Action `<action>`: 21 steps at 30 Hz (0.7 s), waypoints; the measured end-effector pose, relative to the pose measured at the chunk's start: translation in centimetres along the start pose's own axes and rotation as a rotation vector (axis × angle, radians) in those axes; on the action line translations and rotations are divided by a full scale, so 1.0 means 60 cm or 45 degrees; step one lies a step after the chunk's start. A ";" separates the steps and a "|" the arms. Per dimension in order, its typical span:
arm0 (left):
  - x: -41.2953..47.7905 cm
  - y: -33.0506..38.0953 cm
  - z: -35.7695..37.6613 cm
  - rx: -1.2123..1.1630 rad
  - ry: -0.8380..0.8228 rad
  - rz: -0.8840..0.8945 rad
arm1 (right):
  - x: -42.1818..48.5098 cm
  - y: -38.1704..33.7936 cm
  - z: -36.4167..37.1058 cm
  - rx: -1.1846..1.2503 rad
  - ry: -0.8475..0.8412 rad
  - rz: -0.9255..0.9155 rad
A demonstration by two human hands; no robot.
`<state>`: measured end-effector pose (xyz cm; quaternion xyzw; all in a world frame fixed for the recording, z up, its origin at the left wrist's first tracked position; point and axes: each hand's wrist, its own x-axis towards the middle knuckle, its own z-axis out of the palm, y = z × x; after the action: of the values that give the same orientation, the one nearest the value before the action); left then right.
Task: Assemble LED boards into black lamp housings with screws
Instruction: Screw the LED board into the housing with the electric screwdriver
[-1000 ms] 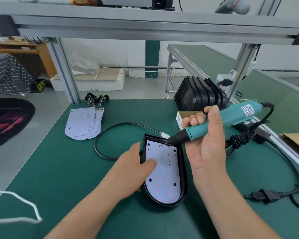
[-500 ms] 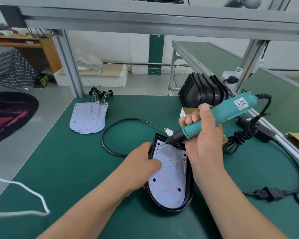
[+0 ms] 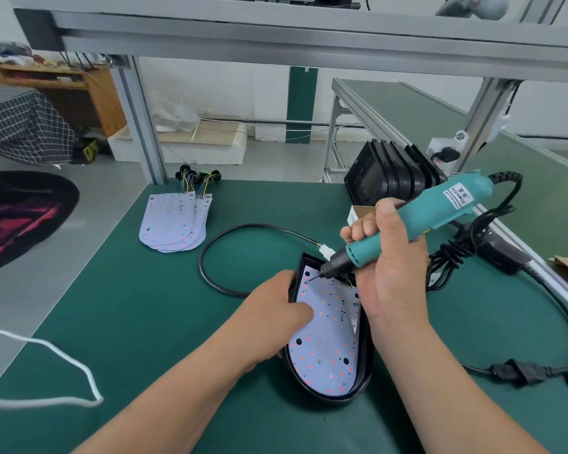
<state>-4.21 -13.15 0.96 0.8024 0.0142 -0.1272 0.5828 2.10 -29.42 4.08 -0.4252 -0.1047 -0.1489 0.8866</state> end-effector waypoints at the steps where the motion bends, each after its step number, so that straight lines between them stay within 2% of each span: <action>1: 0.000 -0.001 0.000 0.002 -0.003 0.004 | -0.001 -0.001 0.002 -0.008 -0.012 -0.004; 9: 0.003 -0.002 0.002 0.024 0.002 0.043 | -0.012 -0.012 0.016 -0.111 -0.265 -0.038; 21: 0.006 -0.008 -0.001 0.018 -0.011 0.072 | -0.008 -0.006 0.025 -0.213 -0.473 0.050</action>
<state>-3.92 -13.00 0.43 0.8060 -0.0117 -0.1142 0.5806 1.44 -28.35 5.12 -0.5194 -0.2452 -0.0587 0.8165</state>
